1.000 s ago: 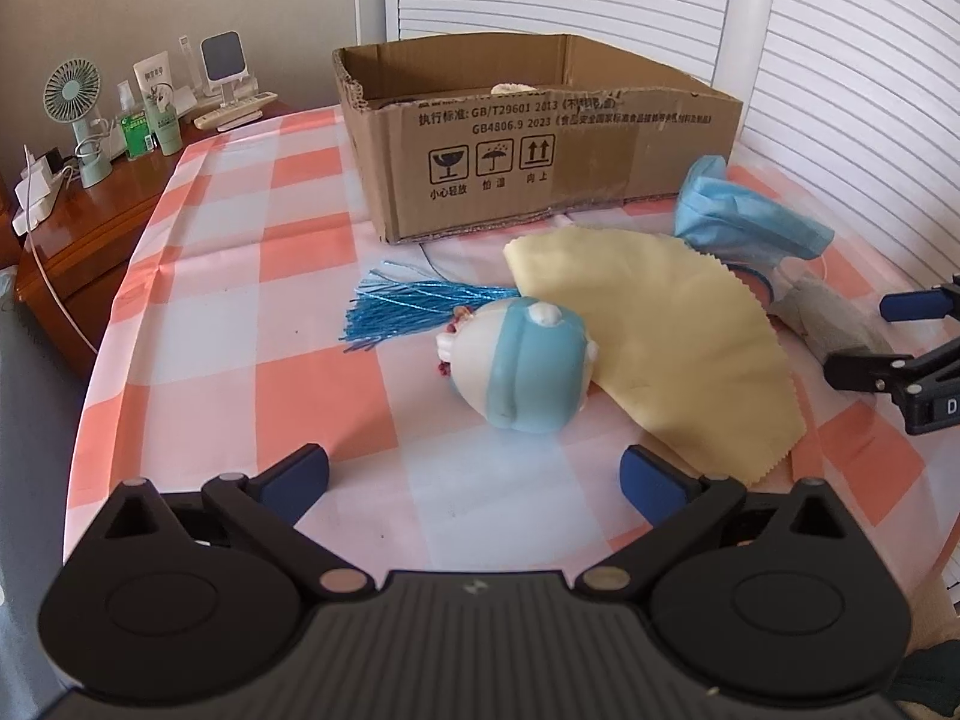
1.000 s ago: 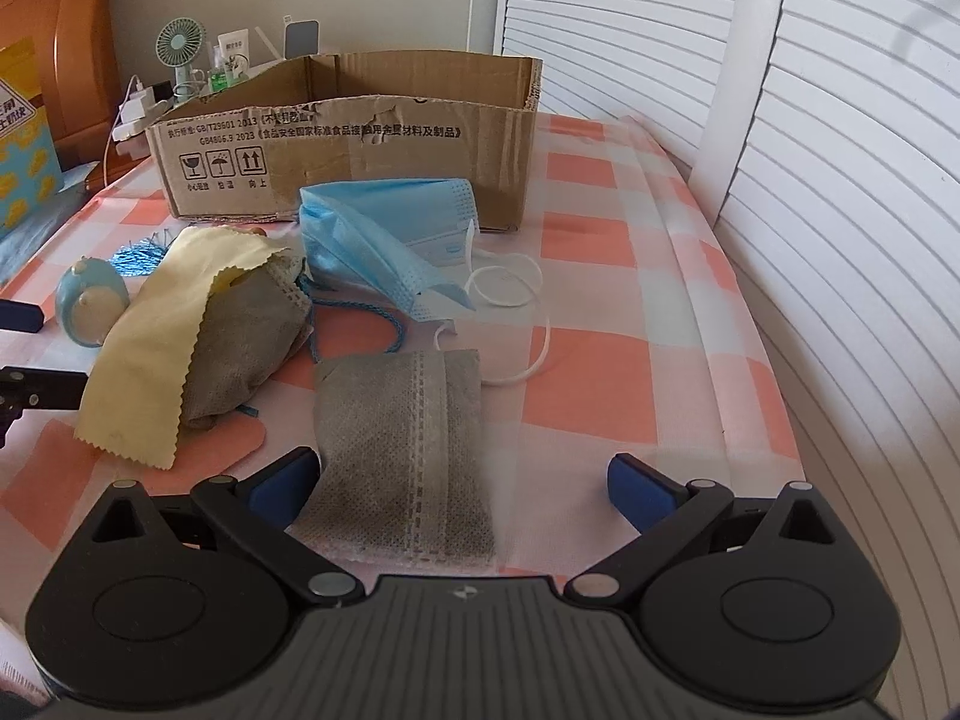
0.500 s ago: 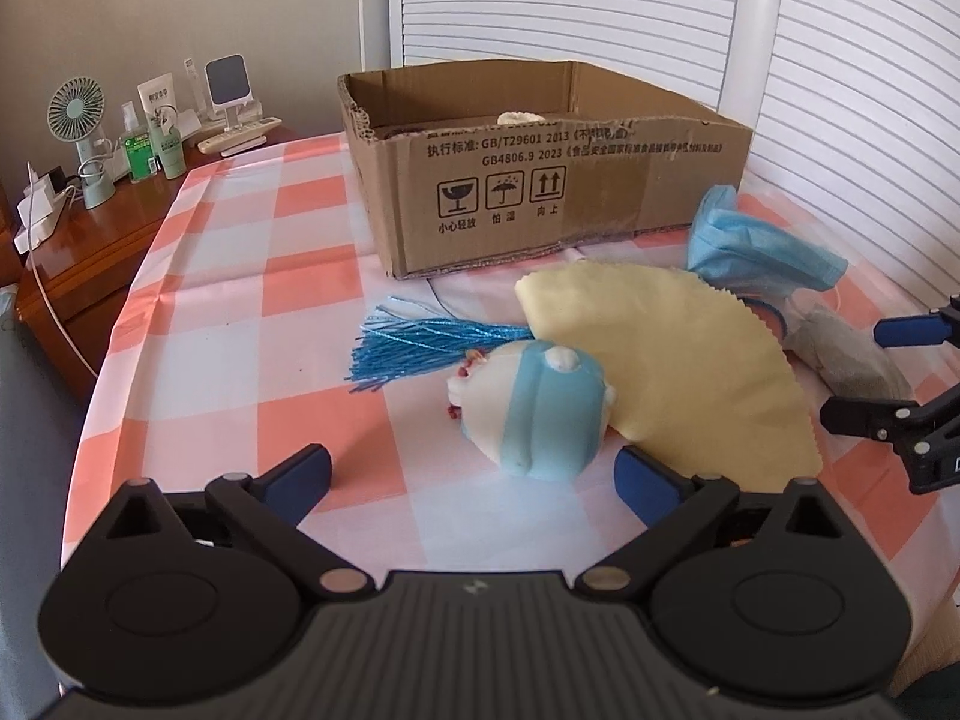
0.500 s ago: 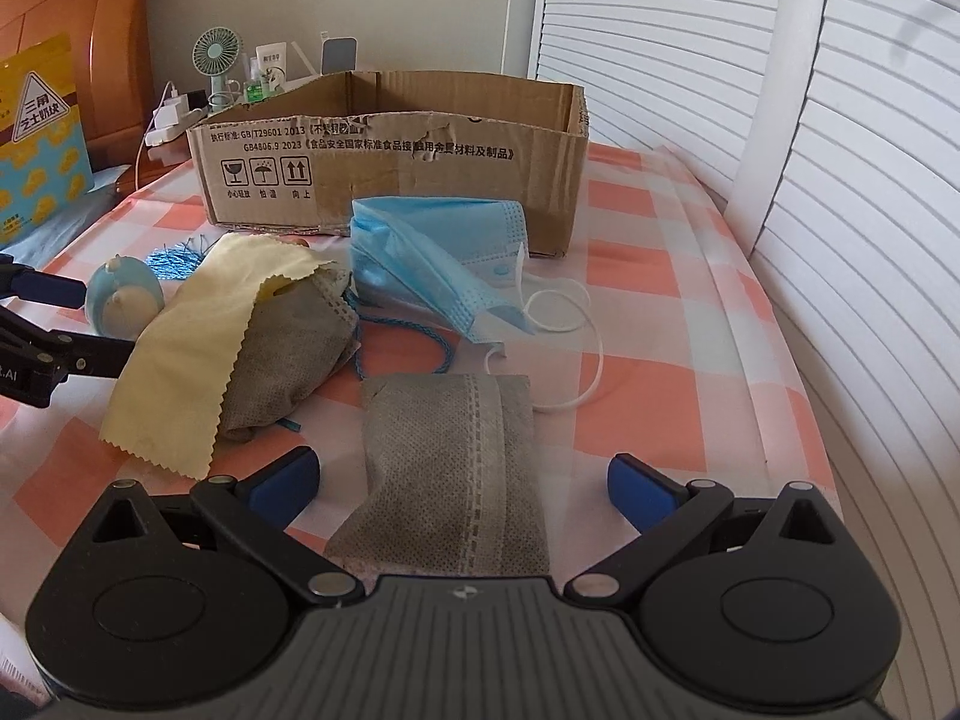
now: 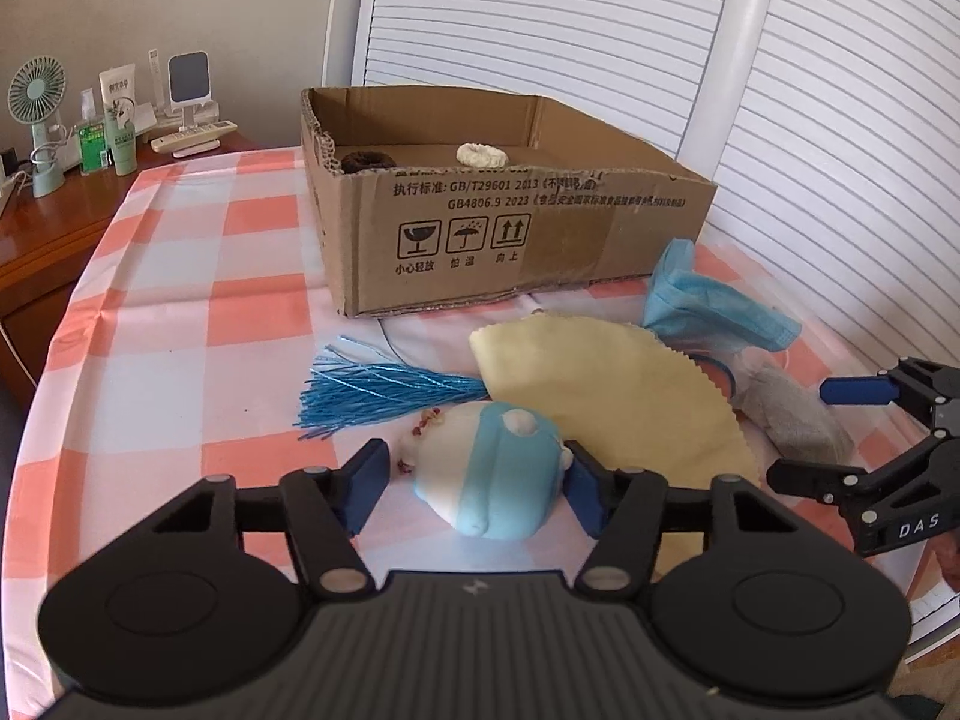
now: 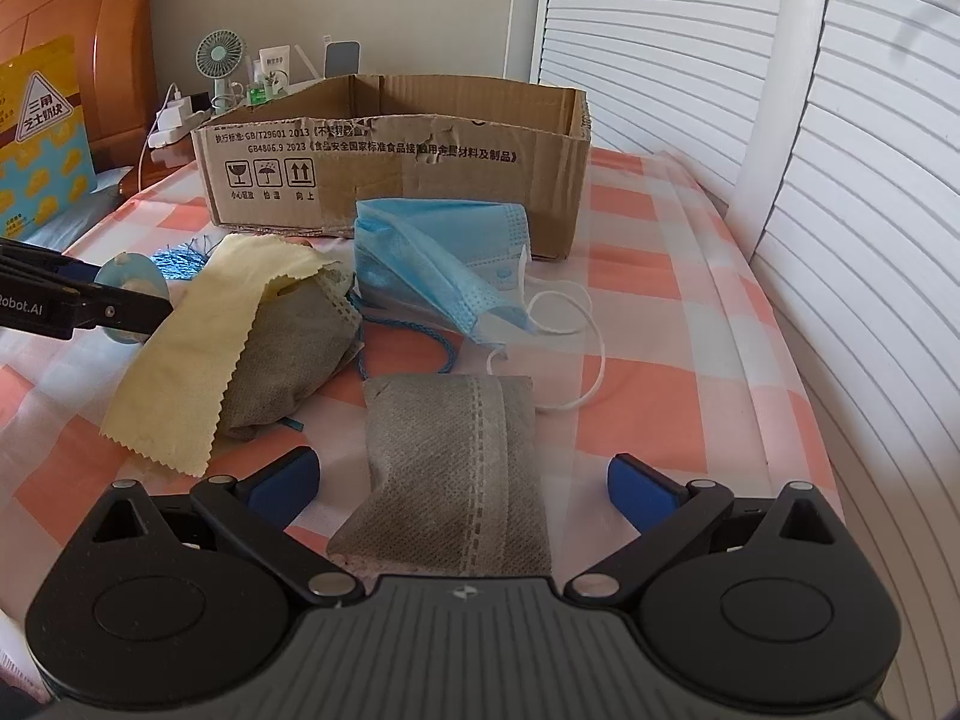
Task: Organize soft objects
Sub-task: 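Grasp the blue plush ball with the left gripper while the right gripper grasps the grey pouch, then carry the blue plush ball into the box and open the left gripper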
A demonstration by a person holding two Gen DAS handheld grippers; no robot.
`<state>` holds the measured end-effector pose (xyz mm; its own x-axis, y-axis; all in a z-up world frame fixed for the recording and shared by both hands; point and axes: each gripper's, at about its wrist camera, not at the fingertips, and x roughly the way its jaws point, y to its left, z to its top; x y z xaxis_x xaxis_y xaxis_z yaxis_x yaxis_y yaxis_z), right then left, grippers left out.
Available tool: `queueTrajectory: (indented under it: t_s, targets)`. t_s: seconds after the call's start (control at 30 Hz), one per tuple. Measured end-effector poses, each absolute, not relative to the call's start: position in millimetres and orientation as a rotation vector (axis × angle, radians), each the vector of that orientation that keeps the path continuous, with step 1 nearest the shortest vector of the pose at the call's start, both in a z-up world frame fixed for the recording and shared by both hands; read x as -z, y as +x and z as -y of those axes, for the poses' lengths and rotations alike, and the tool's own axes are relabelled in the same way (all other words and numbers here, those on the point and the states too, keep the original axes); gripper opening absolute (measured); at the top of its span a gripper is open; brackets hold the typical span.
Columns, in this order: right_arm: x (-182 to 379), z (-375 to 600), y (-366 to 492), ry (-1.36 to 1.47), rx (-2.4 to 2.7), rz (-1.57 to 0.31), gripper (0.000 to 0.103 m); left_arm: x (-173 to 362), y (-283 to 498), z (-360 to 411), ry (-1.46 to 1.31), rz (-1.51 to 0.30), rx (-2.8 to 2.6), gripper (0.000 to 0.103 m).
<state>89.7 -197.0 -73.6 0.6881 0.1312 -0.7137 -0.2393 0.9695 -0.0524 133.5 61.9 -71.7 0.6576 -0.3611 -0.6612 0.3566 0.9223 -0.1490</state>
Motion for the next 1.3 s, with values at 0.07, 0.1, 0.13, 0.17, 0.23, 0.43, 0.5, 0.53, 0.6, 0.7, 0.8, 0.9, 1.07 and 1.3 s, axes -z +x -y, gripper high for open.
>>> queueTrajectory:
  t_s: [0.07, 0.1, 0.13, 0.17, 0.23, 0.43, 0.5, 0.53, 0.6, 0.7, 0.8, 0.9, 1.07, 1.3]
  targets:
    - [72.7, 195.5, 89.0, -0.149, -0.213, -0.793, 0.103, 72.5, 134.9, -63.4, -0.041, -0.753, 0.419, 0.054]
    - [72.3, 193.8, 88.6, -0.154, -0.218, -0.794, 0.103, 71.9, 135.1, -63.2, -0.045, -0.755, 0.420, 0.054]
    - [72.0, 192.1, 88.1, -0.158, -0.225, -0.795, 0.103, 71.1, 134.4, -62.6, -0.042, -0.755, 0.415, 0.054]
    - [71.9, 189.7, 87.4, -0.164, -0.235, -0.795, 0.103, 70.6, 133.5, -62.3, -0.036, -0.754, 0.407, 0.054]
    - [71.5, 185.0, 86.4, -0.180, -0.249, -0.791, 0.103, 69.7, 131.3, -62.4, -0.030, -0.754, 0.398, 0.054]
    - [67.9, 183.3, 86.5, -0.178, -0.280, -0.788, 0.087, 69.2, 128.2, -65.6, -0.035, -0.760, 0.389, 0.054]
    - [66.2, 186.3, 87.9, -0.173, -0.274, -0.792, 0.080, 69.3, 128.6, -65.4, -0.032, -0.761, 0.388, 0.054]
    - [65.2, 188.2, 88.8, -0.168, -0.269, -0.793, 0.078, 69.2, 128.9, -65.3, -0.031, -0.762, 0.389, 0.054]
    - [64.0, 191.2, 90.5, -0.157, -0.264, -0.796, 0.072, 69.1, 129.1, -65.0, -0.027, -0.762, 0.390, 0.054]
    - [63.6, 193.4, 93.4, -0.144, -0.258, -0.797, 0.066, 69.1, 129.0, -64.3, -0.021, -0.762, 0.392, 0.054]
    - [63.7, 193.0, 95.6, -0.144, -0.247, -0.799, 0.058, 68.8, 129.2, -64.4, -0.020, -0.763, 0.392, 0.054]
    - [63.4, 191.9, 95.3, -0.151, -0.247, -0.803, 0.059, 68.4, 129.6, -64.5, -0.019, -0.764, 0.390, 0.054]
    - [64.3, 189.8, 95.1, -0.158, -0.237, -0.798, 0.060, 68.4, 130.4, -64.5, -0.014, -0.767, 0.388, 0.054]
    - [59.5, 192.4, 94.7, -0.152, -0.235, -0.802, 0.047, 68.0, 130.4, -63.4, -0.004, -0.776, 0.388, 0.053]
